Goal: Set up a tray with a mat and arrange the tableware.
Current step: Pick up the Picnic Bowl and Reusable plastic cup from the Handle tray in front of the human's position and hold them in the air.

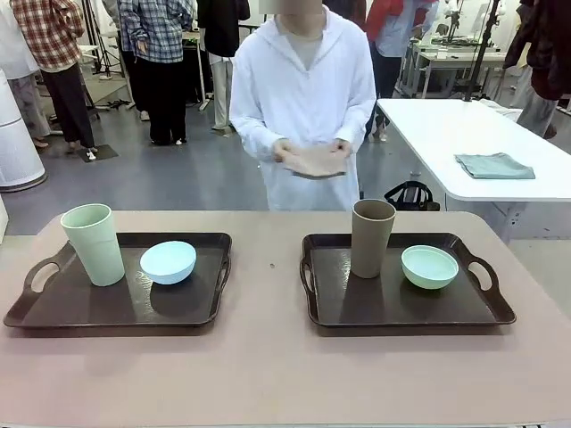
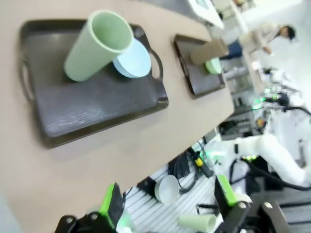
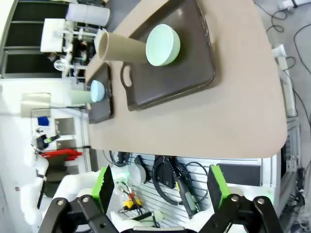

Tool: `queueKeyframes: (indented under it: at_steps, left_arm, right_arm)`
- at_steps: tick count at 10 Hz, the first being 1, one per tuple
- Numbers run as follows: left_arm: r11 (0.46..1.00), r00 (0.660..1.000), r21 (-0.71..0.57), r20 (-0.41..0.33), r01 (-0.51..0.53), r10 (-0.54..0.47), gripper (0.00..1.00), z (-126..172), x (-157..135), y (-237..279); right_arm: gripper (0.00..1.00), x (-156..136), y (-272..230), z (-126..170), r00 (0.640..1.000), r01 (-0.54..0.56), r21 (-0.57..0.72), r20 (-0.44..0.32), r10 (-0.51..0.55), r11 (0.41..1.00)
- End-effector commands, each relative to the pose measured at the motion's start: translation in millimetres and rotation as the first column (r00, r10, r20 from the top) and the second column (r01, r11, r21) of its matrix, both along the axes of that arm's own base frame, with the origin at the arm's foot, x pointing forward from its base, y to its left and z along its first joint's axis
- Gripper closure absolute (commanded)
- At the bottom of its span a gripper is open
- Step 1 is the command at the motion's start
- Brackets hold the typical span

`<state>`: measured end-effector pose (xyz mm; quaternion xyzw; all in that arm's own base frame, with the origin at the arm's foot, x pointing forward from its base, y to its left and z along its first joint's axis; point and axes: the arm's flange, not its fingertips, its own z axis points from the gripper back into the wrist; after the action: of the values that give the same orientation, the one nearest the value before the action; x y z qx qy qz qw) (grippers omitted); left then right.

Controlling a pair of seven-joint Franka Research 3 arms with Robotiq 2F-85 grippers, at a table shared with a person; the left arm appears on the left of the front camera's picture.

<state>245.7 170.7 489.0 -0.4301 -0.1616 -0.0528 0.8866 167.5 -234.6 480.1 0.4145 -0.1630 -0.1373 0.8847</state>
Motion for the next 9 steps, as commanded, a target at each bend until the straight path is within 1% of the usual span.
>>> queueKeyframes:
  at_steps: [1,2,3,4,9]
  left_arm:
    - [0.999,1.000,-0.038,0.014,-0.015,0.015,0.00,-11.6,-0.5,5.4]
    - [0.999,1.000,-0.024,0.005,-0.024,0.024,0.00,-14.7,1.7,10.1]
    - [0.999,0.999,0.022,0.025,-0.024,0.023,0.00,-17.6,2.5,6.7]
    - [0.999,0.999,-0.014,-0.011,-0.041,0.040,0.00,-9.2,-4.7,12.2]
    - [0.999,0.999,-0.014,-0.011,-0.041,0.040,0.00,-9.2,-4.7,12.2]
  right_arm:
    - [0.00,-5.9,-14.6,-1.6,0.998,-0.005,0.085,0.059,0.000,0.996]
    - [0.00,-5.7,-15.1,-2.6,0.998,0.002,0.090,0.055,-0.007,0.996]
    - [0.00,-0.4,-8.6,-1.6,0.999,-0.025,0.061,0.045,0.022,0.998]
    - [0.00,-9.8,-13.7,-0.1,0.999,0.024,0.063,0.037,-0.026,0.998]
    - [0.00,-9.8,-13.7,-0.1,0.999,0.024,0.063,0.037,-0.026,0.998]
